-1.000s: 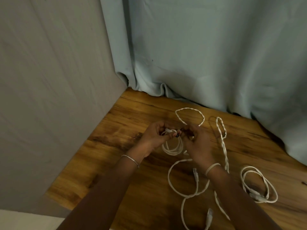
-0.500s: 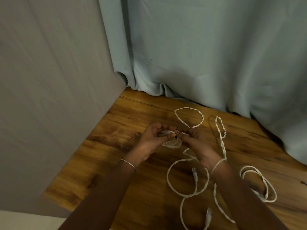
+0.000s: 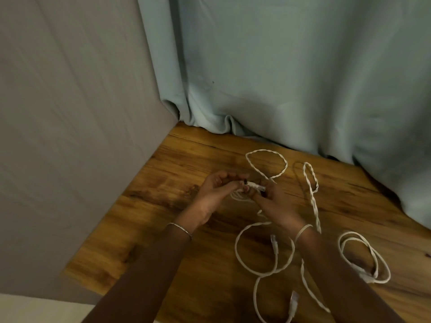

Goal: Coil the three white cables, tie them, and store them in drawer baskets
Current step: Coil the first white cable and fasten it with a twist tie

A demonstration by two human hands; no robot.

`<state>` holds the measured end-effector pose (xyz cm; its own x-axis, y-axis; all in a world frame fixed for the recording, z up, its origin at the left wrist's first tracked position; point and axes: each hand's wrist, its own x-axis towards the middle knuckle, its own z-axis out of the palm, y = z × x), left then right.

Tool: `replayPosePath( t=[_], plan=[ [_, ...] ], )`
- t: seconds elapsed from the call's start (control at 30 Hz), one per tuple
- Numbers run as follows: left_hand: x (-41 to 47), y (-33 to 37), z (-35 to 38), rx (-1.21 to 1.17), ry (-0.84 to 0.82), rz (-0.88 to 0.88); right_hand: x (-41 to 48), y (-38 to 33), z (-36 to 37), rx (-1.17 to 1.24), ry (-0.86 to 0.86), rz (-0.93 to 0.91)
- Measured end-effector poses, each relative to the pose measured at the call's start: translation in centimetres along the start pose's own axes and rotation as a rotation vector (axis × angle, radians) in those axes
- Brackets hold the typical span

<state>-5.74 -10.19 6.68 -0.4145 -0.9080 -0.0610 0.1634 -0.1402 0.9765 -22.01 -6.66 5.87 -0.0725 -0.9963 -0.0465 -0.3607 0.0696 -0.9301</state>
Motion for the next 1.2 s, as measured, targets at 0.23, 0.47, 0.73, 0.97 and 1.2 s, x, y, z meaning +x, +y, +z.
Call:
replayPosePath(
  t=[0.23,0.47,0.73,0.97,1.2],
  plan=[
    [0.3,-0.2,0.5,-0.032,0.091,-0.037,-0.3,-0.1,0.6,-0.149,0.115,-0.066],
    [0.5,-0.4,-0.1,-0.041,0.055,-0.051,-0.3,0.2,0.8,-0.142,0.143,-0.071],
    [0.3,0.2,-0.3,-0.048,-0.002,-0.094,-1.0,-0.4,0.9,-0.066,0.102,-0.116],
    [0.6,0.8,-0.6,-0.073,-0.091,-0.178,-1.1,-0.5,0.5,-0.011,0.114,-0.105],
    [0.7,1.1,-0.9,-0.068,-0.124,-0.190,-1.0,-0.1,0.5,0.017,0.104,-0.079]
  ],
)
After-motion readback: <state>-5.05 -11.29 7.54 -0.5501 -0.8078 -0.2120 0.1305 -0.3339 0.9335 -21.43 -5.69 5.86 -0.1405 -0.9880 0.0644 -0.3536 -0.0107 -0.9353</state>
